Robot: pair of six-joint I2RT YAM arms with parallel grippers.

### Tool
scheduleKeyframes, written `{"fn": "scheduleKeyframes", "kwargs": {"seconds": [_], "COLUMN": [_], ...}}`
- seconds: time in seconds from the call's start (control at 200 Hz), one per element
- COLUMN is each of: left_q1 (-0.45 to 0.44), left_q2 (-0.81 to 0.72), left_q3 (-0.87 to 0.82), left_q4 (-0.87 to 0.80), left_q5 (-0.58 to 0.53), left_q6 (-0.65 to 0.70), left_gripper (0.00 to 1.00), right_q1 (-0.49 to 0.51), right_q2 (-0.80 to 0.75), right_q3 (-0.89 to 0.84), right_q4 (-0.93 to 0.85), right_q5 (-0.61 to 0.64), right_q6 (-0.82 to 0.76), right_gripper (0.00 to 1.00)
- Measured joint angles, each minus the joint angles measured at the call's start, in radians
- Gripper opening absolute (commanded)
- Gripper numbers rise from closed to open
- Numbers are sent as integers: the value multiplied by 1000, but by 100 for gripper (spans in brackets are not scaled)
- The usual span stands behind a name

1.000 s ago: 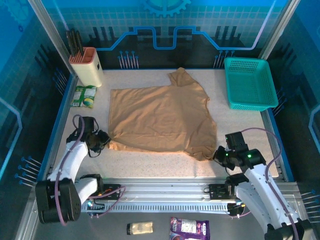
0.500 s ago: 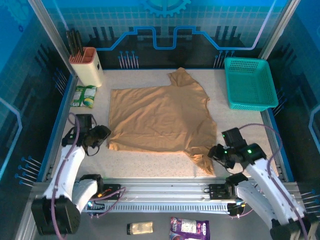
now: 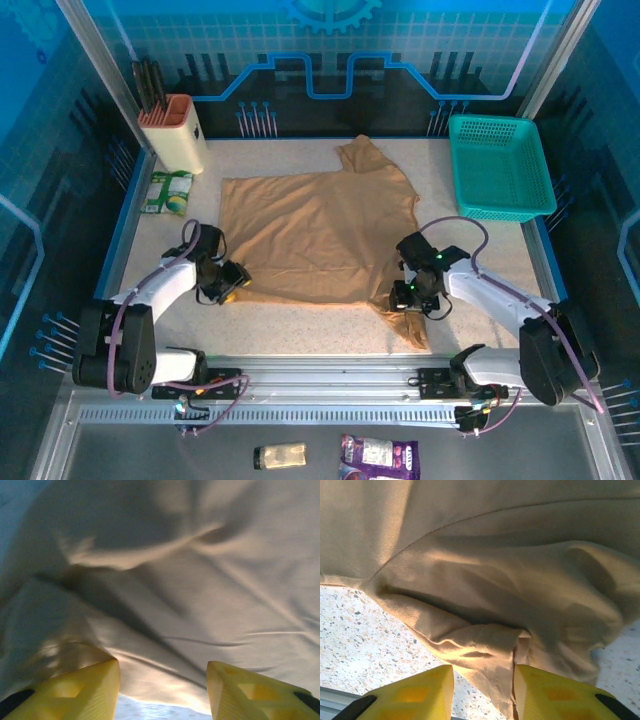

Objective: Fold the inside-out t-shirt

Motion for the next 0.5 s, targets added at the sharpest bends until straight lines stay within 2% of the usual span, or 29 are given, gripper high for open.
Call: {"fn": "scheduleKeyframes", "kwargs": {"seconds": [0.135,0.325,0.5], "left_q1": [45,53,53], "left_q2": [-46,-96,-116], "left_q3": [-40,-40,-17], "left_q4": [-2,-2,-25], "left_q5": [3,3,3], "left_q6": [1,0,1], "left_gripper": [51,51,51], "right_q1": [21,35,63], "right_q2": [31,54,74], "right_q3": [3,10,11], "right_q4": [9,6,21], "right_q5": [21,71,75], "right_q6": [-5,-4,12], "right_gripper": [34,33,23]}}
